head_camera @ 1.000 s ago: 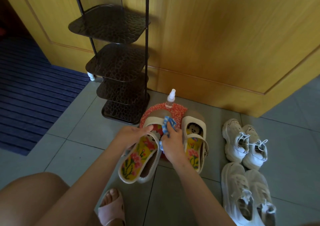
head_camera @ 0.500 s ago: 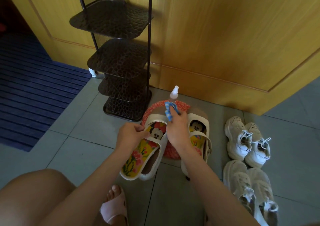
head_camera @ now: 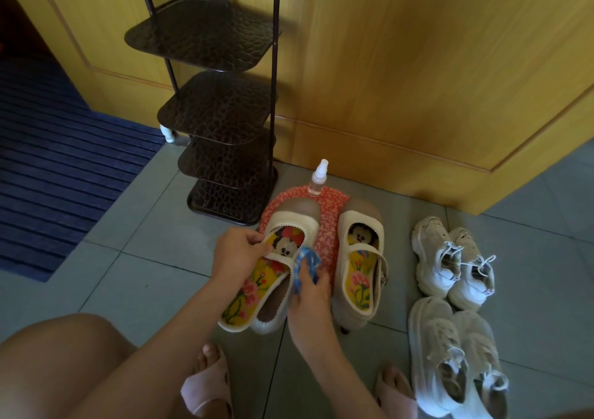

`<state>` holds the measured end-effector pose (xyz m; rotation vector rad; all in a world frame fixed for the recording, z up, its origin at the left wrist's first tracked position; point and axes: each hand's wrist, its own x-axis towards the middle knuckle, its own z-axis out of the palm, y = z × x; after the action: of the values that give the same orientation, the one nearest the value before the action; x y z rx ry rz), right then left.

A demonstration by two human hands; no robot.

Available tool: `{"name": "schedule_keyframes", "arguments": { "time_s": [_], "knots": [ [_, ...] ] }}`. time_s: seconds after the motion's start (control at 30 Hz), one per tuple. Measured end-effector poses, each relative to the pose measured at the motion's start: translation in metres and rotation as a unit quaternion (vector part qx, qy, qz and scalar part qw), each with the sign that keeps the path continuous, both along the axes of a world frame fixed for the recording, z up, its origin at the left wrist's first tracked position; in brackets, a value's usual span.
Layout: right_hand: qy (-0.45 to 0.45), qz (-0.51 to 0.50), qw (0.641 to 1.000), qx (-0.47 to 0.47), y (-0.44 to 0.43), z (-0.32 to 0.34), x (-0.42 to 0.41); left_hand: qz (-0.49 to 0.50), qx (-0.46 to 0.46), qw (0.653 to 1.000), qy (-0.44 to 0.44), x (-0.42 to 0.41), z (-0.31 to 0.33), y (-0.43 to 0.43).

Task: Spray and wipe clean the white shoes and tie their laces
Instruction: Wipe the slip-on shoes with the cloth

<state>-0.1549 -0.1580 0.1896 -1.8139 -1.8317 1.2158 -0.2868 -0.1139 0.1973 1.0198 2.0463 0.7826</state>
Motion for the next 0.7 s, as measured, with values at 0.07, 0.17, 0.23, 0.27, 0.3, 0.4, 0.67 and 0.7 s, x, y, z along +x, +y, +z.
{"name": "schedule_keyframes", "arguments": {
  "time_s": [0.07,0.17,0.23,0.27,0.3,0.4,0.67,0.7],
  "knots": [
    [0.027,0.004,1.000,-0.001,-0.004,0.008,0.005,0.003,0.001,1.000,0.000,0.000,0.000,0.000],
    [0.058,-0.051,0.996,0.038,0.020,0.027,0.005,-0.002,0.003,1.000,0.001,0.000,0.001,-0.002],
    [0.028,-0.079,0.994,0.075,0.053,0.031,-0.002,-0.007,0.003,1.000,0.005,0.001,0.002,-0.002],
    [0.002,-0.080,0.993,0.085,0.070,0.031,-0.007,-0.007,0.003,1.000,0.004,0.001,0.002,-0.002],
    [-0.025,-0.072,0.994,0.084,0.084,0.030,-0.013,-0.006,0.003,1.000,0.003,0.001,0.002,-0.002],
    [-0.089,-0.033,0.994,0.053,0.097,0.020,-0.023,-0.005,0.003,1.000,-0.001,0.000,0.002,-0.002],
    [-0.061,-0.013,0.997,0.050,0.031,0.001,-0.014,-0.004,0.008,1.000,-0.001,0.000,-0.001,-0.002],
    [-0.043,-0.018,0.998,0.046,0.023,-0.004,-0.011,-0.004,0.009,1.000,-0.001,0.000,-0.001,-0.002]
  ]
}}
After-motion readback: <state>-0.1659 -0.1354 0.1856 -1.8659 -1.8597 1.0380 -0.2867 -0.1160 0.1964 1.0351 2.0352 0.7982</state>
